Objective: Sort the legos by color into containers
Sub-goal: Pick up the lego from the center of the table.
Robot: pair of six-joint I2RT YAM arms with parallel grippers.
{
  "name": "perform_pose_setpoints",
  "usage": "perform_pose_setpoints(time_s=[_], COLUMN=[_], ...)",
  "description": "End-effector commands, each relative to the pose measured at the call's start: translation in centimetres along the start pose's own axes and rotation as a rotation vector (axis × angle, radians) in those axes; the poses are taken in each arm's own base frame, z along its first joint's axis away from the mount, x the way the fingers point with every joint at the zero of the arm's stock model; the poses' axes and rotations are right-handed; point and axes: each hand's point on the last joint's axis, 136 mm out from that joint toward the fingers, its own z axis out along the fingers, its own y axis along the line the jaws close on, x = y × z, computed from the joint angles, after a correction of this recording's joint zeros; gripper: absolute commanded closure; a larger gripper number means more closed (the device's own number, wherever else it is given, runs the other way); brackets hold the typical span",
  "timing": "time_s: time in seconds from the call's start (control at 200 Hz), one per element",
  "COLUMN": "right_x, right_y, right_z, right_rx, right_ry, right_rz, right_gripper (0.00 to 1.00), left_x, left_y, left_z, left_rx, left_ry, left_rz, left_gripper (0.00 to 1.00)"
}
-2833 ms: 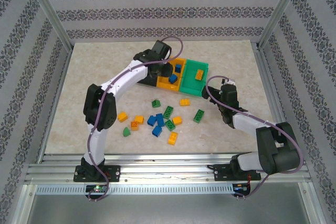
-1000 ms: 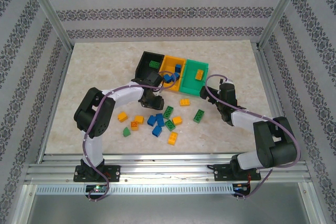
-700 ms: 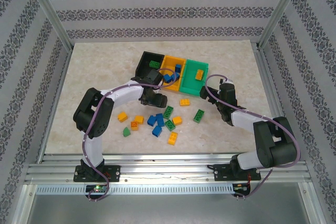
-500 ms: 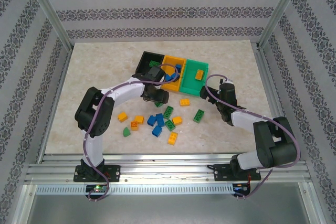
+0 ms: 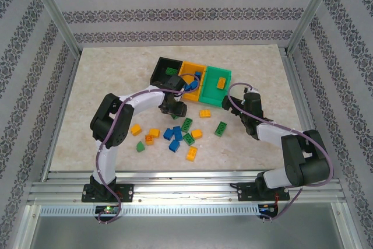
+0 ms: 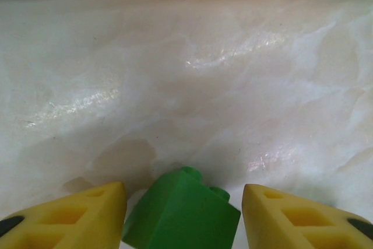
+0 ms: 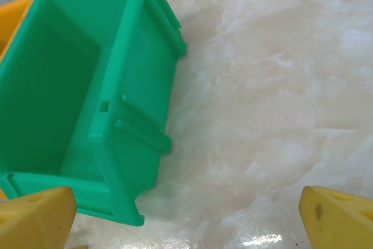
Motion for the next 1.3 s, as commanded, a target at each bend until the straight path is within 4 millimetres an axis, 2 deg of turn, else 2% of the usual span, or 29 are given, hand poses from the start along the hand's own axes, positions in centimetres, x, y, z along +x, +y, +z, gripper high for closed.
perform_pose_setpoints(time_s=[0.0, 0.13, 0.38, 0.52, 0.565, 0.625, 0.685, 0.794, 0.934, 1.059, 1.194, 1.229, 1.299], right_x=[-1.2, -1.2, -1.3, -1.3, -1.2, -1.2, -1.2, -1.3, -1.1, -1.2, -1.4, -1.4, -1.4], right_y=[0.4, 0.5, 0.4, 0.4, 0.4, 0.5, 0.5, 0.4, 0.5, 0.5, 0.3, 0.3, 0.3], right_z=[-0.2, -0.1, -0.2, -0.2, -0.2, -0.2, -0.2, -0.2, -0.1, -0.2, -0.5, -0.6, -0.6], right_rx=[-0.016, -0.019, -0.015, -0.016, -0.016, -0.02, -0.019, -0.016, -0.02, -0.018, -0.013, -0.013, -0.016], right_ry=[-0.031, -0.029, -0.033, -0.032, -0.03, -0.03, -0.029, -0.033, -0.024, -0.031, -0.039, -0.039, -0.04], right_rz=[0.014, 0.015, 0.011, 0.011, 0.012, 0.014, 0.014, 0.013, 0.016, 0.012, 0.007, 0.007, 0.008], right_gripper=[0.02, 0.02, 0.02, 0.02, 0.02, 0.02, 0.02, 0.02, 0.02, 0.02, 0.02, 0.02, 0.02], left_x=[1.5, 1.2, -0.5, -0.8, -0.6, -0.2, 0.0, -0.7, -3.9, -7.8, -12.3, -13.4, -14.9], left_y=[0.3, 0.3, -0.1, -0.1, -0.1, 0.2, 0.6, 1.6, 3.7, 5.4, 7.3, 7.6, 8.0], left_z=[0.2, -0.5, -3.5, -4.3, -4.3, -4.1, -4.2, -5.4, -8.0, -10.4, -11.7, -11.8, -11.6], left_rx=[-0.004, -0.006, 0.006, 0.008, 0.008, -0.002, -0.022, -0.057, -0.112, -0.138, -0.179, -0.185, -0.21], left_ry=[0.051, 0.021, -0.079, -0.107, -0.099, -0.079, -0.081, -0.123, -0.182, -0.24, -0.297, -0.306, -0.299], left_rz=[0.01, 0.011, 0.02, 0.015, 0.018, 0.02, 0.02, 0.025, 0.032, 0.035, 0.048, 0.053, 0.068], left_gripper=[0.52, 0.54, 0.62, 0.63, 0.6, 0.6, 0.63, 0.64, 0.65, 0.65, 0.64, 0.6, 0.44])
